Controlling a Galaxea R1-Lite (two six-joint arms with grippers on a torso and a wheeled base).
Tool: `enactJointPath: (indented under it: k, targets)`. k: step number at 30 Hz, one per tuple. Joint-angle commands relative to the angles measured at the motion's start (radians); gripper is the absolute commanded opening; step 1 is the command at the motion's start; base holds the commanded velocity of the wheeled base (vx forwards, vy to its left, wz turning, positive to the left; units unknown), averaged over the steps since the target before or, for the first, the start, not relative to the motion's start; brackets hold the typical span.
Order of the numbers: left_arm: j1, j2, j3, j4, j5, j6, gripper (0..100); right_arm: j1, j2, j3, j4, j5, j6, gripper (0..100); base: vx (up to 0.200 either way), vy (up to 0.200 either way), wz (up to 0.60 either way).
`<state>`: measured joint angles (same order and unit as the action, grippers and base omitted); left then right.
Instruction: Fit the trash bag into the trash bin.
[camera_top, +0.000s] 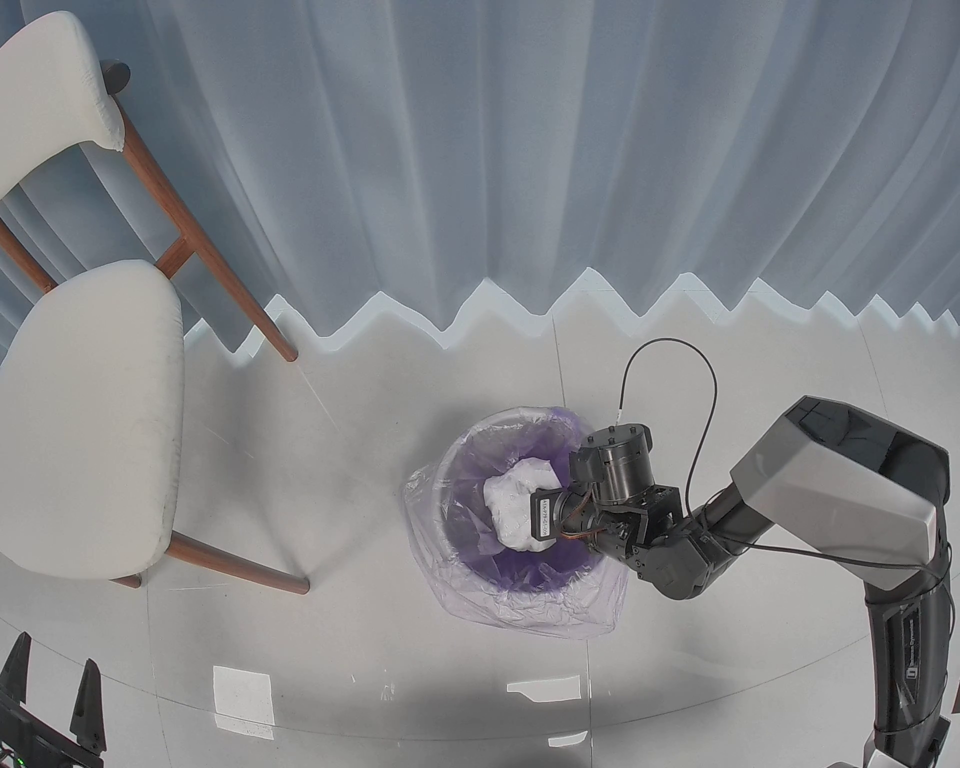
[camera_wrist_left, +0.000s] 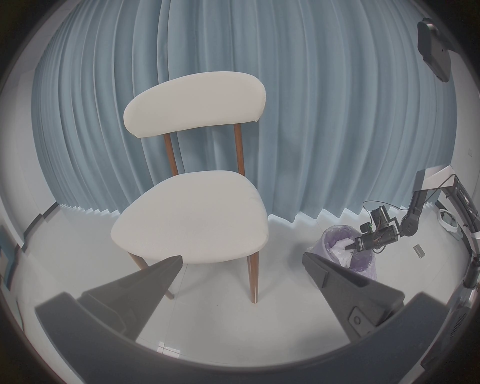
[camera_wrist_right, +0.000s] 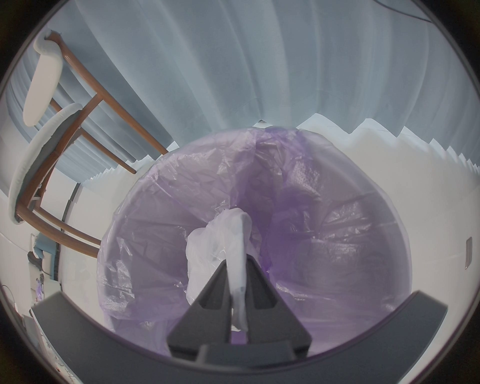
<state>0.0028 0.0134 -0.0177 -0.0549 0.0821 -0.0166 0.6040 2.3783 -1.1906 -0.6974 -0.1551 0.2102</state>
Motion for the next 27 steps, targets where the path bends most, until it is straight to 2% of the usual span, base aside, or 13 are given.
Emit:
enactJointPath:
  k: [1,12,27]
  targets:
    - [0.000,-0.013,0.018,0.000,0.001,0.000,100,0.002,0.009,-0.007,0.001,-0.007,0.000,0,0.000,0.000,0.00]
    - [0.000,-0.013,0.018,0.000,0.001,0.000,100,-0.006,0.013,-0.072,0.035,-0.063,-0.005,0,0.000,0.000,0.00]
    - [0.000,-0.013,0.018,0.000,0.001,-0.002,100,-0.004,0.027,-0.049,0.035,-0.063,-0.003,0,0.000,0.000,0.00]
